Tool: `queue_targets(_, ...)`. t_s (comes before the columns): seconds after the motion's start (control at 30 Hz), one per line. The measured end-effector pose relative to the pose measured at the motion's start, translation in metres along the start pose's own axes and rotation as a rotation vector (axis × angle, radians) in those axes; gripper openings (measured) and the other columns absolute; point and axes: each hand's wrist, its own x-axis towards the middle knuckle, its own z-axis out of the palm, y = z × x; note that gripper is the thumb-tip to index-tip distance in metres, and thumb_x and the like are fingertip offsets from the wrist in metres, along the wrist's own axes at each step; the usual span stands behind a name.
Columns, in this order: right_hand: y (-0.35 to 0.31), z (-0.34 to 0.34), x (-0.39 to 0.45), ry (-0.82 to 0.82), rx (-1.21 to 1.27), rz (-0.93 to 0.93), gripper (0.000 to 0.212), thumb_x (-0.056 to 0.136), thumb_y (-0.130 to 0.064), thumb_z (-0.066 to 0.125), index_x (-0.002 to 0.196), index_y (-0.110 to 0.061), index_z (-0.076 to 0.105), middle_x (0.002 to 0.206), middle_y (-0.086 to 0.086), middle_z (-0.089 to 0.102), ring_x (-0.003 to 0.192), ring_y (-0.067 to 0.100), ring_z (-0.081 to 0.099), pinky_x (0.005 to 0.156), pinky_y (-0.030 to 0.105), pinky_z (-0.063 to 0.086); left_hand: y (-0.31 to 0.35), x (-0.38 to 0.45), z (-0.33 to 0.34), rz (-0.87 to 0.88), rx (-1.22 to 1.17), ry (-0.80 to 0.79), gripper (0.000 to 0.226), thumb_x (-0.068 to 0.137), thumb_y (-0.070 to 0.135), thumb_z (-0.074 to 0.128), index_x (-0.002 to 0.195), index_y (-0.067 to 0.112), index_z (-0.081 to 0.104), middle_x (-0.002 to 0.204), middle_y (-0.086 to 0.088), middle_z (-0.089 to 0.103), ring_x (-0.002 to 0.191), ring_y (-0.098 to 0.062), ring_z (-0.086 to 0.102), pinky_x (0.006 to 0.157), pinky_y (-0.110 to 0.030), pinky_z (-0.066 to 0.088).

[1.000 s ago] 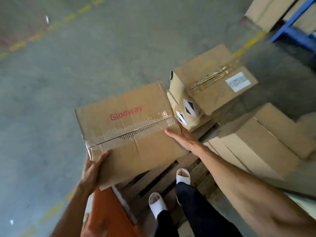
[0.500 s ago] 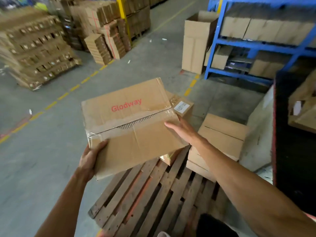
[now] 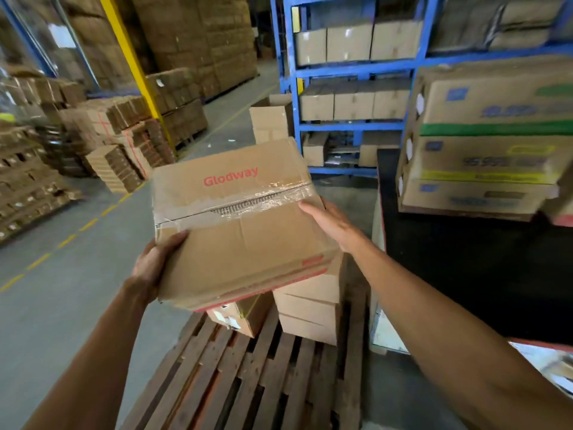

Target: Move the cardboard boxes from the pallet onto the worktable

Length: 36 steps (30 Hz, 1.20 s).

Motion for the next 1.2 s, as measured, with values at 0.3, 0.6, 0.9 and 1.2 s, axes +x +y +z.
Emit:
queue_targets(0.3, 0.053, -0.217, -0.134, 0.199, 0.072, 0.022, 0.030, 0.091, -0.049, 0.065, 0.118, -0.037, 0.060, 0.101, -0.012, 0.064, 0.098, 0.012, 0.062, 0.071, 0.025, 0.043, -0.012, -0.119, 0.205, 0.058, -0.132, -0.248, 0.022, 0.099, 0.034, 0.052, 0.101, 0.022, 0.070, 0.089, 0.005, 0.078, 0.067, -0.006, 0.072, 0.072, -0.030, 0.049)
queue_targets(0.6, 0.084, -0.404, -0.228, 0.400, 0.192, 0.107, 0.043, 0.087, -0.049, 0.069, 0.125, -0.030, 0.065, 0.111, -0.003, 0.072, 0.098, 0.015, 0.069, 0.076, 0.030, 0.051, 0.027, -0.185, 0.392, 0.036, -0.108, -0.575, 0.028, 0.098, 0.038, 0.052, 0.102, 0.018, 0.072, 0.083, -0.005, 0.077, 0.071, -0.019, 0.073, 0.073, -0.035, 0.053)
queue_targets(0.9, 0.082, -0.587, -0.266, 0.692, 0.414, 0.033, 0.041, 0.078, -0.043, 0.072, 0.114, -0.023, 0.071, 0.104, 0.007, 0.077, 0.102, 0.029, 0.070, 0.089, 0.041, 0.053, 0.100, -0.213, 0.589, 0.047, -0.181, -0.788, 0.029, 0.095, 0.037, 0.057, 0.112, 0.015, 0.069, 0.084, -0.007, 0.077, 0.069, -0.021, 0.074, 0.072, -0.036, 0.056)
queue_targets(1.2, 0.070, -0.773, -0.258, 0.757, 0.469, -0.039, 0.068, 0.059, -0.050, 0.079, 0.117, -0.017, 0.071, 0.120, 0.015, 0.071, 0.103, 0.033, 0.069, 0.097, 0.051, 0.050, 0.174, -0.237, 0.769, 0.144, -0.283, -0.896, 0.024, 0.099, 0.031, 0.048, 0.095, 0.018, 0.067, 0.070, 0.001, 0.075, 0.057, -0.013, 0.071, 0.053, -0.020, 0.056)
